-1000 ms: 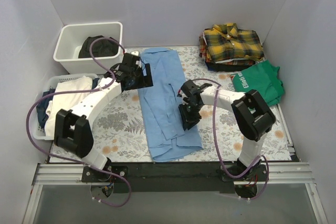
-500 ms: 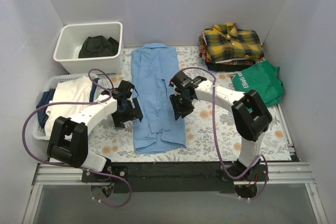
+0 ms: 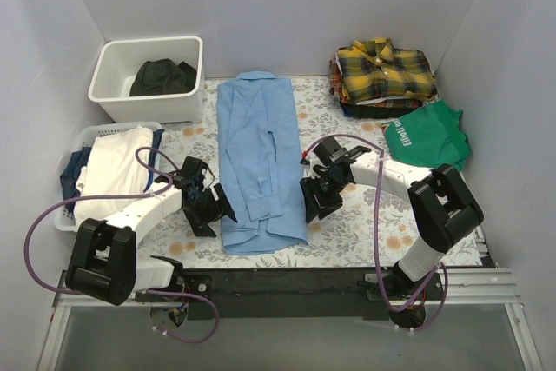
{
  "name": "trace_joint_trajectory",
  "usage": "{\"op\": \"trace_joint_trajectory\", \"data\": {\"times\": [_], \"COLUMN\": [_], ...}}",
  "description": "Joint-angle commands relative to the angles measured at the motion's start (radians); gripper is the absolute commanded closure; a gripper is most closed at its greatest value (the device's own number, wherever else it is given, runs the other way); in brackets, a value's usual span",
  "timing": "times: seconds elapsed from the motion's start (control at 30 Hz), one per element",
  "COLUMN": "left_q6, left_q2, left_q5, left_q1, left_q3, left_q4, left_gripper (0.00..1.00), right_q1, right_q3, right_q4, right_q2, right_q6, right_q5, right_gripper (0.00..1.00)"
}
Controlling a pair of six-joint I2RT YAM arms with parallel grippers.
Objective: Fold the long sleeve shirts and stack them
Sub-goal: Fold the shirt
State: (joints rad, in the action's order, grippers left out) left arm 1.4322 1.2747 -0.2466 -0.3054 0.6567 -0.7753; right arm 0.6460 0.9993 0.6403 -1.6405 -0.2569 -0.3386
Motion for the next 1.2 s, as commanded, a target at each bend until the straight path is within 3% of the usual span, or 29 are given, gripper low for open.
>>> {"op": "trace_joint_trajectory", "data": {"times": [0.0, 0.2, 0.53, 0.8, 1.17], "left_q6": [0.020, 0.048, 0.066, 0.082, 0.143], "left_q2": [-0.020, 0.002, 0.081, 0.080, 0.088], "left_q5": [-0.140, -0.131, -0.177, -0.065, 0.041], "left_q1": [0.022, 0.046, 0.046, 0.045, 0.045], "left_q3": [-0.049, -0.063, -0.092, -0.052, -0.022], "left_q4": [0.103, 0.103, 0.111, 0.022, 0.039], "left_gripper": [0.28, 0.24, 0.26, 0.28, 0.45], "right_q1": [-0.016, -0.046, -0.048, -0.048, -0.048], "right_q3": [-0.028, -0.100, -0.146, -0.116, -0.111], "right_q4": [-0.163, -0.281, -0.323, -0.396, -0.419], "right_q2": [0.031, 0.027, -0.028, -0.126, -0.171], "right_q6": [0.035, -0.034, -0.048, -0.085, -0.128], "right_q5": [-0.238, -0.350, -0.361, -0.376, -0.323], "right_gripper": [0.38, 0.30, 0.28, 0.28, 0.41]}}
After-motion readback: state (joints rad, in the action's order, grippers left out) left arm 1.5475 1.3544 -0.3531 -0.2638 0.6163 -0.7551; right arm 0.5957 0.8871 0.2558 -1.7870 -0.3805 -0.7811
